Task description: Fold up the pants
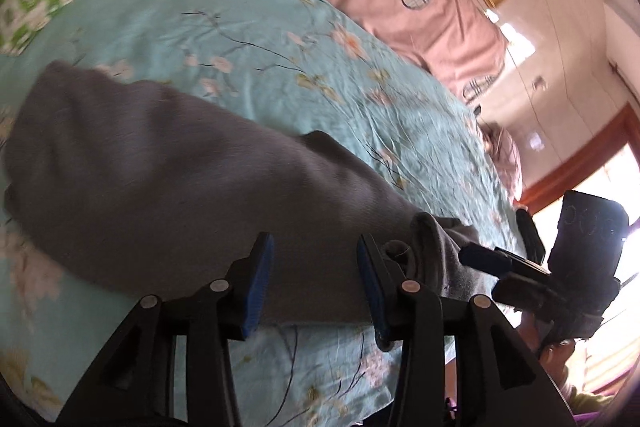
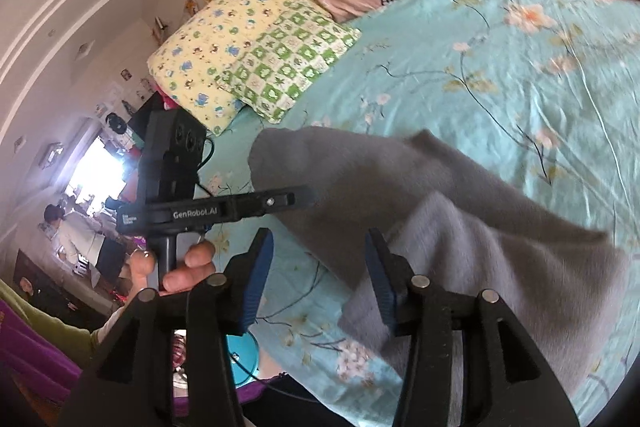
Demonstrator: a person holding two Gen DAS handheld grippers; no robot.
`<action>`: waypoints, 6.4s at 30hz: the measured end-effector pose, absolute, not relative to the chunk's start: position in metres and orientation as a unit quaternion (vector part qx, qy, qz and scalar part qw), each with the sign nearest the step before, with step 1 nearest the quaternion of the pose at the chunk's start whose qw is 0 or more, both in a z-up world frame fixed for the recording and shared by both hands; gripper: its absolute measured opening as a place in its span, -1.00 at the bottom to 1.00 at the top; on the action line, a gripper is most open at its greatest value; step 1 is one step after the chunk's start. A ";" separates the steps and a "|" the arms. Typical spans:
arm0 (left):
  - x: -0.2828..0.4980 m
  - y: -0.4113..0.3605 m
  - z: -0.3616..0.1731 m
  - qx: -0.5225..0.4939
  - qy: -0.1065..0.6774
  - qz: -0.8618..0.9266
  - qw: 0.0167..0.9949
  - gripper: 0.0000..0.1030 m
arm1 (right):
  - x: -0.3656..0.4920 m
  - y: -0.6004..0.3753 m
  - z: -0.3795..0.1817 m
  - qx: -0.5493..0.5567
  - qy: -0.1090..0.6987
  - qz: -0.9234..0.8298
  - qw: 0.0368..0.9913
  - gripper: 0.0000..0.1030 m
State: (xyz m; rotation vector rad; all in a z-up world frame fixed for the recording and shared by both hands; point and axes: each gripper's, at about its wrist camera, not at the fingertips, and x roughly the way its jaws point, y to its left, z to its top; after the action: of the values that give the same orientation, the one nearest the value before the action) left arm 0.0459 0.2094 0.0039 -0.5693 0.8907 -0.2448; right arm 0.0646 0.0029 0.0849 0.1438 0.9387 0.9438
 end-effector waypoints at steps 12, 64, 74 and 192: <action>0.006 0.251 0.009 -0.309 0.405 -0.061 0.859 -0.16 | 0.083 0.016 0.106 0.044 0.416 0.449 0.789 -0.05; -0.016 0.340 -0.031 -0.421 0.403 0.114 0.804 0.20 | 0.188 0.205 0.077 -0.169 0.484 0.554 0.655 -0.05; 0.001 0.347 -0.047 -0.434 0.417 0.129 0.788 0.24 | 0.209 0.246 0.037 -0.219 0.512 0.570 0.604 -0.05; 0.029 0.047 0.066 -0.118 0.431 -0.198 0.873 0.30 | 0.043 -0.142 0.132 0.101 0.393 0.258 0.877 0.65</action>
State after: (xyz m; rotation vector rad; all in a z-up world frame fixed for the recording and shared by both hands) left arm 0.0294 0.0474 0.0662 -0.2469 0.8999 -0.4135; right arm 0.0428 -0.1420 0.1320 0.2105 0.8192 0.5374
